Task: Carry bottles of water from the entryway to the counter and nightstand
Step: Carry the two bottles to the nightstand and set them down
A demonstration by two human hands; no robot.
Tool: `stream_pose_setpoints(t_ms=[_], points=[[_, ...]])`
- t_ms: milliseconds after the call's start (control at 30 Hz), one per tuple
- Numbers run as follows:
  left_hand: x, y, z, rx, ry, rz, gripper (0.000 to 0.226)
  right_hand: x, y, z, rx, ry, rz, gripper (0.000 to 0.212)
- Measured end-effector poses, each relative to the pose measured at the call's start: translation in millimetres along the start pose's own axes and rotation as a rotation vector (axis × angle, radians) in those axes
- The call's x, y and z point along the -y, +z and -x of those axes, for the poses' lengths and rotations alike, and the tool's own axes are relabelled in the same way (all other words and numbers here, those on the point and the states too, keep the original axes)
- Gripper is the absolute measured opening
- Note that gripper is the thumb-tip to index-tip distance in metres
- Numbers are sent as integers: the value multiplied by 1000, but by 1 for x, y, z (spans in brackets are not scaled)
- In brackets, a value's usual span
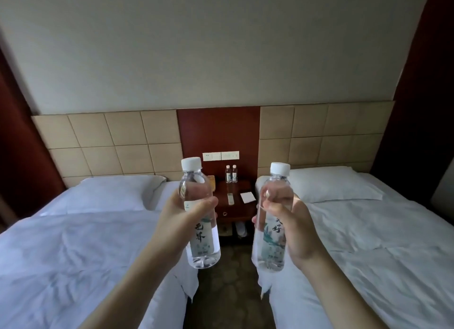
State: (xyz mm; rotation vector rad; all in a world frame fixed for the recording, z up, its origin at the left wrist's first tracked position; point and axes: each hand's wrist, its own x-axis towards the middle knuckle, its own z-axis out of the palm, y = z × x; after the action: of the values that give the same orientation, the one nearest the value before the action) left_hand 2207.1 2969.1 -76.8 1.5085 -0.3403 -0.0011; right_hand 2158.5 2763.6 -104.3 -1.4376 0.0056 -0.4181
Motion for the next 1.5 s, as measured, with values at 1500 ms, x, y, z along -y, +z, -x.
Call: stream_pose_setpoints(t_ms=[1500], points=[[437,54,-953,9,-255,-235,46,-454,-83,-948,11,425,95,57]])
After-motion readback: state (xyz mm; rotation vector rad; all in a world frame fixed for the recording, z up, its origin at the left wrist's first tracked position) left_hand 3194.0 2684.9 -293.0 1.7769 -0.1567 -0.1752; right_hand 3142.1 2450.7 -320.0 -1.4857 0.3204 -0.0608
